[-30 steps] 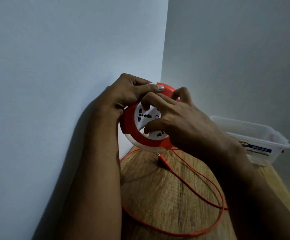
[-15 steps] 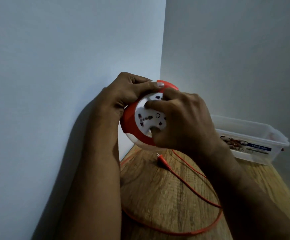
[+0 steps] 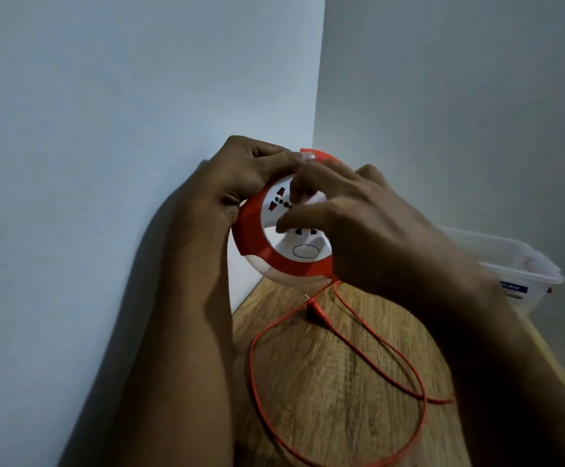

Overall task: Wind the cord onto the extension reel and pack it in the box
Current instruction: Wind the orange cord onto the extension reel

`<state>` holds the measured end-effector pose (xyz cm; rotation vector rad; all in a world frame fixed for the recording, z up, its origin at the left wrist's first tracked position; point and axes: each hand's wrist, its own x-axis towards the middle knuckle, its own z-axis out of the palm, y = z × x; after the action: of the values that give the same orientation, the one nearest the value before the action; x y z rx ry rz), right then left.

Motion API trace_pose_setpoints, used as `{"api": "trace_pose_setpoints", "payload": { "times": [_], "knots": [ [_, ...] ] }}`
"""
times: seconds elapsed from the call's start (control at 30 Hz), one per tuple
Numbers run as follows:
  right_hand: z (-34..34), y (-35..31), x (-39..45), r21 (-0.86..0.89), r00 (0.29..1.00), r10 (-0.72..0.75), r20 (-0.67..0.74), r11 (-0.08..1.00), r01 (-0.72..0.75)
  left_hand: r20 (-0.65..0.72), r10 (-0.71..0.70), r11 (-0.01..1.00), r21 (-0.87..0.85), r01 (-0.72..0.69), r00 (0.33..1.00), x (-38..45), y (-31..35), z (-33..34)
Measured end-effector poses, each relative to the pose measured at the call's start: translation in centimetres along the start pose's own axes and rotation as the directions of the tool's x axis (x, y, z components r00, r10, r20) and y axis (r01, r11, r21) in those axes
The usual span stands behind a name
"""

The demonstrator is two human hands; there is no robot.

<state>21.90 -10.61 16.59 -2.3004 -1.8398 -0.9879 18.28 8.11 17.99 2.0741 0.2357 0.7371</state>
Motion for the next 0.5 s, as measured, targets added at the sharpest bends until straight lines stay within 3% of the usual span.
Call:
{"api": "trace_pose_setpoints", "payload": {
  "times": [0.1,0.5],
  "knots": [
    [0.8,-0.3,0.0,-0.108,0.997,0.006,0.081,0.994,0.003,0.022,0.002,1.000,-0.005,-0.002,1.000,0.0,0.1,0.2],
    [2.7,0.7,0.5,-0.131,0.992,-0.008,-0.128,0.991,-0.009,0.091,-0.002,1.000,0.012,0.001,0.996,-0.3,0.5,0.9]
  ]
}}
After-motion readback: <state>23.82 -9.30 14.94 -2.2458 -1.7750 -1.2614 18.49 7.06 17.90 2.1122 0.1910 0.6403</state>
